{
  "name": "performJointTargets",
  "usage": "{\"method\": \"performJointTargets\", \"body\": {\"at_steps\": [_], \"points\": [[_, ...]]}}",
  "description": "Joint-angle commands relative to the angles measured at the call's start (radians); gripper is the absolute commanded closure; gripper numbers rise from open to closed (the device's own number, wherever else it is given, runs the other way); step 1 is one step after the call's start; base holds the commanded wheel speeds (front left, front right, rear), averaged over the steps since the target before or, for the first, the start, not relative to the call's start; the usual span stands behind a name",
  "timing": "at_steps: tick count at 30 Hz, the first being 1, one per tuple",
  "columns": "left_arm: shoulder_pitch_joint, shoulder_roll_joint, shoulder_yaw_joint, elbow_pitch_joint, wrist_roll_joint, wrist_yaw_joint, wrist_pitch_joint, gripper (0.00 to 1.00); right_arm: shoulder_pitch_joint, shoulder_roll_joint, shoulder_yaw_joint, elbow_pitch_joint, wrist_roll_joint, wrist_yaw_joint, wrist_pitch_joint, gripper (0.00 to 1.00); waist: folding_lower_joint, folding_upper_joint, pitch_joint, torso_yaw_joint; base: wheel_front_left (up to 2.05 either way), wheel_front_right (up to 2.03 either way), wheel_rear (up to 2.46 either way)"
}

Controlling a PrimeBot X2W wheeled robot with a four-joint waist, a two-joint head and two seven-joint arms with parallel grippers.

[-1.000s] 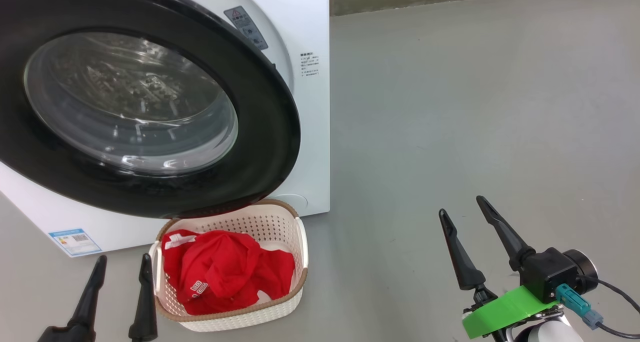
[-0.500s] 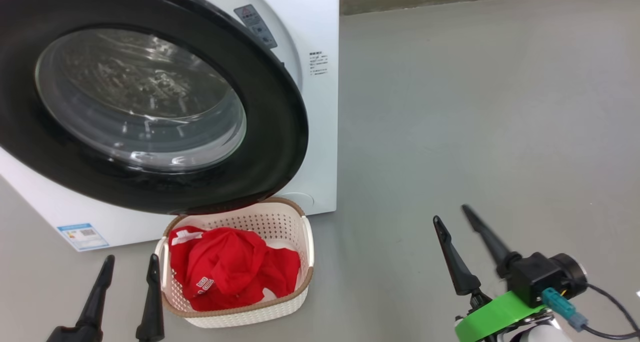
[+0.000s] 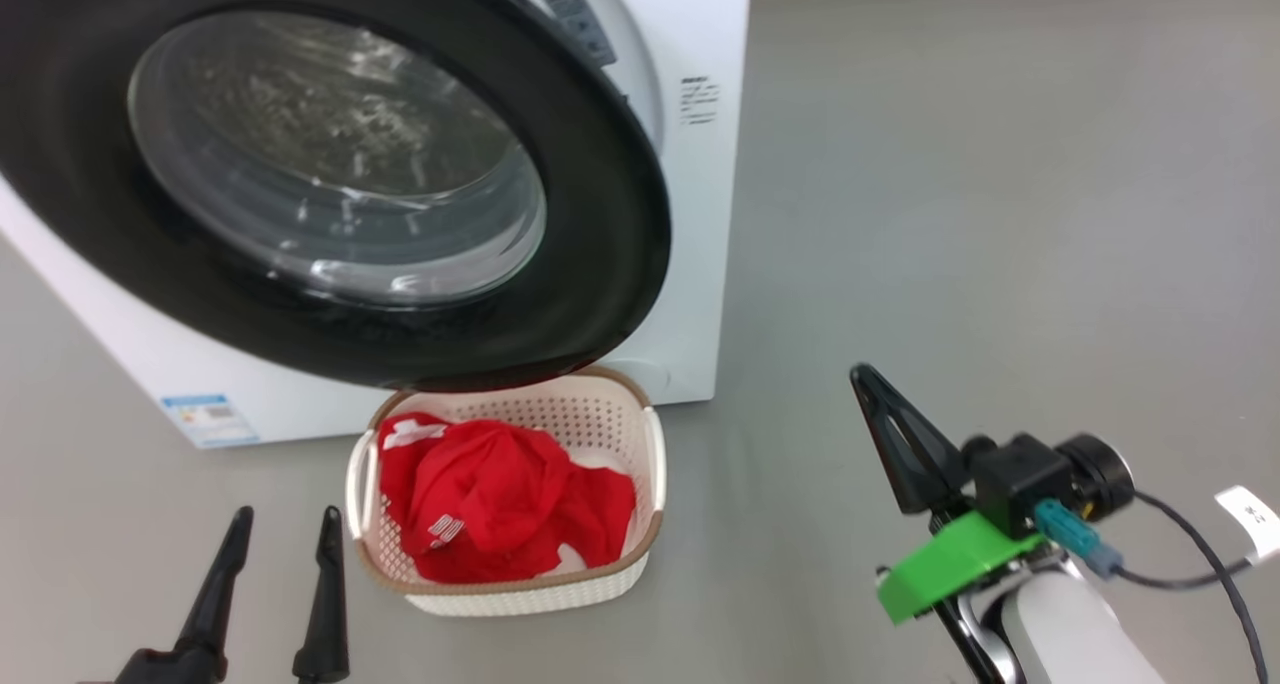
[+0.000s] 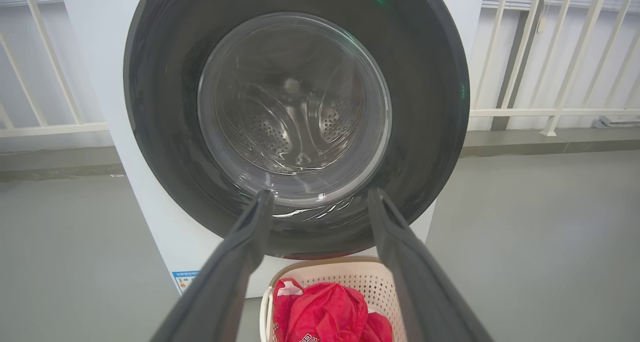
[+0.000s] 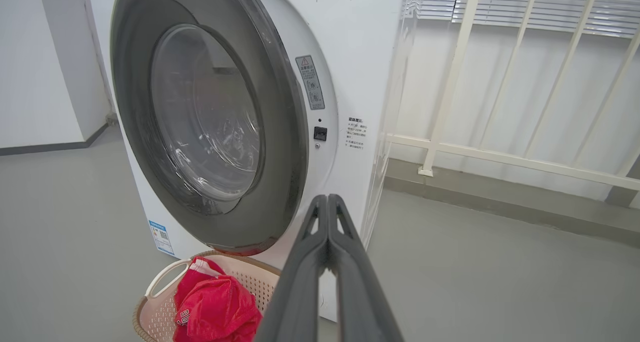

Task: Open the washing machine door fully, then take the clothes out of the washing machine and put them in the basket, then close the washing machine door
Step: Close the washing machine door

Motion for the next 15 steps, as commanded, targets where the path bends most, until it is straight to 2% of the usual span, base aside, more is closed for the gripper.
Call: {"method": "performJointTargets", "body": {"at_steps": [1, 15], "points": [[-0.039, 0.008, 0.026, -0.027, 0.007, -0.005, -0.012, 0.00, -0.055, 0.003, 0.029, -0.011, -0.003, 0.006, -0.006, 1.00, 0.0000, 0.0000, 0.024, 0.029, 0.00, 0.00, 0.00], [-0.113, -0.008, -0.005, -0.034, 0.001, -0.020, -0.012, 0.00, -0.327, 0.003, 0.118, 0.144, 0.050, 0.006, -0.006, 1.00, 0.0000, 0.0000, 0.144, 0.159, 0.00, 0.00, 0.00]]}}
